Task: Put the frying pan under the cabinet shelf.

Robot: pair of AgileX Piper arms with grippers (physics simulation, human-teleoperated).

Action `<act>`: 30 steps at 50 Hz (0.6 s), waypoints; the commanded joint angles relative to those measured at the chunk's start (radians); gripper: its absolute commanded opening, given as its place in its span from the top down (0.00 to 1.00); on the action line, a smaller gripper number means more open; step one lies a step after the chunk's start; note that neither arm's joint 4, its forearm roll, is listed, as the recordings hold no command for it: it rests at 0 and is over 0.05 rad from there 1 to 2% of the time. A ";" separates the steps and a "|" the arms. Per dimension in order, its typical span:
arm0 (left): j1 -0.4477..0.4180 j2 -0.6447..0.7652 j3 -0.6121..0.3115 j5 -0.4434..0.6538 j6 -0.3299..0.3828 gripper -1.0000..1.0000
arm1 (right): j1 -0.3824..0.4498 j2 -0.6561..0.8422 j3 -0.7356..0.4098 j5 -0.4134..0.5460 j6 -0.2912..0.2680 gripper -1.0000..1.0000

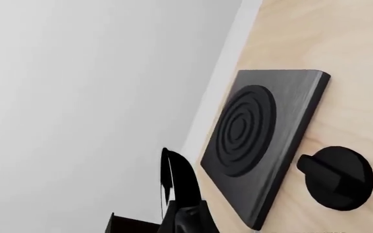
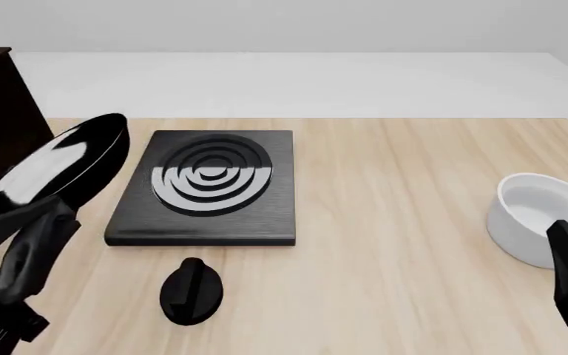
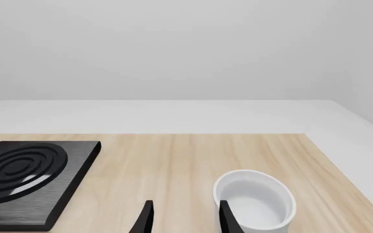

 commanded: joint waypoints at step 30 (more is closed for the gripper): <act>0.096 0.063 0.022 -0.096 -0.092 1.00 | 0.000 0.000 0.000 0.000 0.000 0.00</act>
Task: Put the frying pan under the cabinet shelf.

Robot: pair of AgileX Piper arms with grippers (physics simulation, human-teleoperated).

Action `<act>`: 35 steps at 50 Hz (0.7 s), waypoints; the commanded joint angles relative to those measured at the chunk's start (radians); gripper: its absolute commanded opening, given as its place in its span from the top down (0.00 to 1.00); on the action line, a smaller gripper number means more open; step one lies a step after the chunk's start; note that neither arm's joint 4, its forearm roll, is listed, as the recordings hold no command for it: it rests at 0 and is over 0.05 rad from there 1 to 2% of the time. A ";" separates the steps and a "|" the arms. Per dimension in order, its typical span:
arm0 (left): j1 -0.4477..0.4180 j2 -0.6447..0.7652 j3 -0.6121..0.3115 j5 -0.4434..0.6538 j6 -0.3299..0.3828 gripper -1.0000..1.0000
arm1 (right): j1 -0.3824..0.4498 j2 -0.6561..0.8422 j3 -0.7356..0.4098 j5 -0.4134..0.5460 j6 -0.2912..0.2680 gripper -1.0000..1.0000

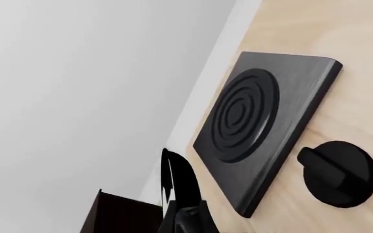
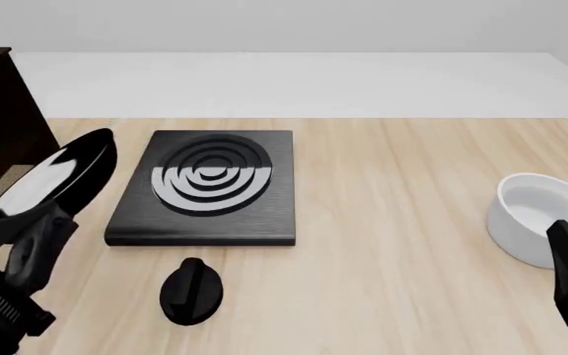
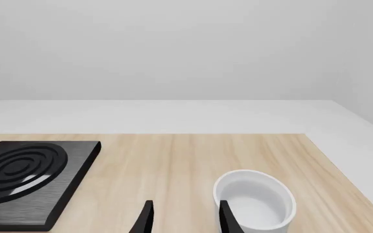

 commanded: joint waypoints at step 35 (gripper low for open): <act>0.094 0.081 -0.029 -0.078 -0.102 1.00 | 0.000 0.000 0.000 0.000 0.000 0.00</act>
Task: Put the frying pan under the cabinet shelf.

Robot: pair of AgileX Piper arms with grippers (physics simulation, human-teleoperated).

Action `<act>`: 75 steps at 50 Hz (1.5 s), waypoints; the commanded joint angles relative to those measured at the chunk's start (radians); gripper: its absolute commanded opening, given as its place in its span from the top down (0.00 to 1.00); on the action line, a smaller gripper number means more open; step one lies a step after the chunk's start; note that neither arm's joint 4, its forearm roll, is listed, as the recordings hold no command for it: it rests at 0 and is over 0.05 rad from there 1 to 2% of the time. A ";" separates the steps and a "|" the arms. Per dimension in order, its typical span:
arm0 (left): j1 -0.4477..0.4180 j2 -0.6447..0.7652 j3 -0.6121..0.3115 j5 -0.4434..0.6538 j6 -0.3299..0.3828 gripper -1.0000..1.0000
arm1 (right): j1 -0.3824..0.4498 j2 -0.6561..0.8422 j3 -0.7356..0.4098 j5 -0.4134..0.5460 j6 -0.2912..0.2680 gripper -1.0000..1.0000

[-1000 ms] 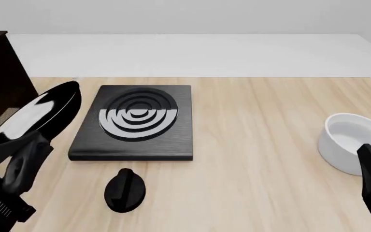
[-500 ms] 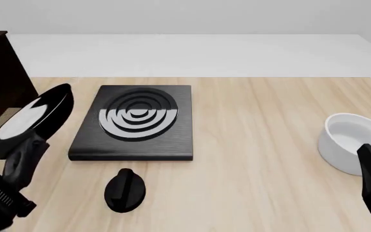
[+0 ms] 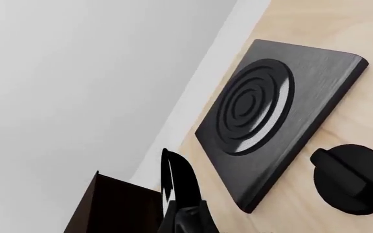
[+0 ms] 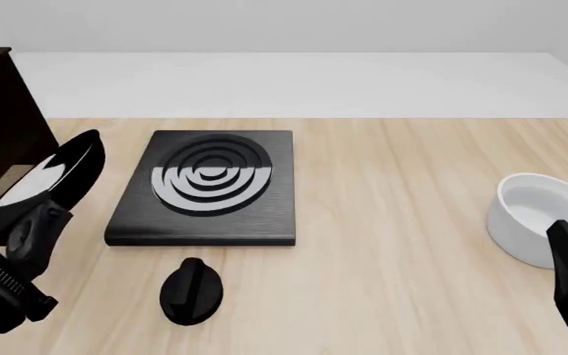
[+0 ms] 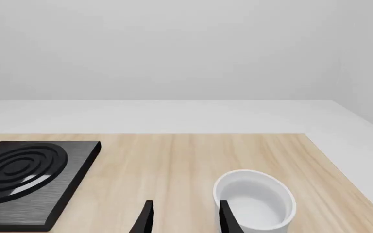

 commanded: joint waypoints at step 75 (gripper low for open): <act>0.146 0.173 0.074 -0.237 -0.054 1.00 | 0.000 0.000 0.000 0.000 0.000 0.00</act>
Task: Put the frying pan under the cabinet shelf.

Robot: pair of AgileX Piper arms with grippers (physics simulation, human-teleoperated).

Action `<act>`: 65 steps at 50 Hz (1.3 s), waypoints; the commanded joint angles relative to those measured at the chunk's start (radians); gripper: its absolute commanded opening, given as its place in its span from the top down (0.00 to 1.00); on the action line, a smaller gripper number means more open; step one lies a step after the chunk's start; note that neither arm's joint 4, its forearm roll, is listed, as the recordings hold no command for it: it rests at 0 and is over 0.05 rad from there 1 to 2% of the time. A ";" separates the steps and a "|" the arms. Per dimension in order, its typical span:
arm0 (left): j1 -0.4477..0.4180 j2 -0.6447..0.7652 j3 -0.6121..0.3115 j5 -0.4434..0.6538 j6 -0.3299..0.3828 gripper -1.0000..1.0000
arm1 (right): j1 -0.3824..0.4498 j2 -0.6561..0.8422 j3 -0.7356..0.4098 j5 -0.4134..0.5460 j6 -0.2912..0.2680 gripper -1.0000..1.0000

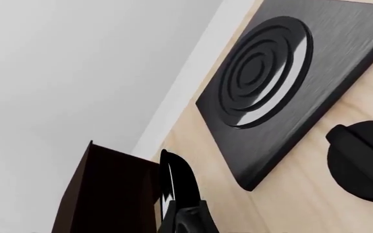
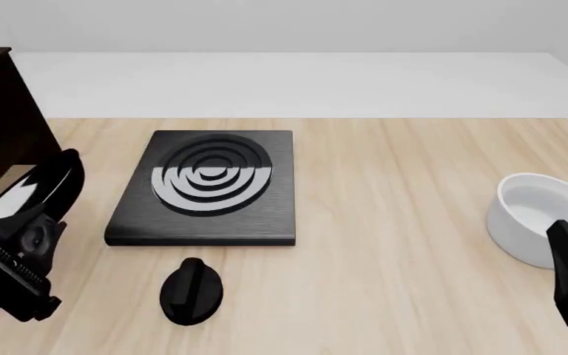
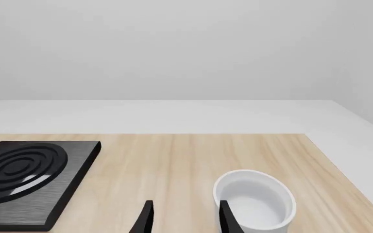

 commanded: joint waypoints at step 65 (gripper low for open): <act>0.118 0.080 0.030 -0.110 0.022 1.00 | 0.000 0.000 0.000 0.000 0.000 0.00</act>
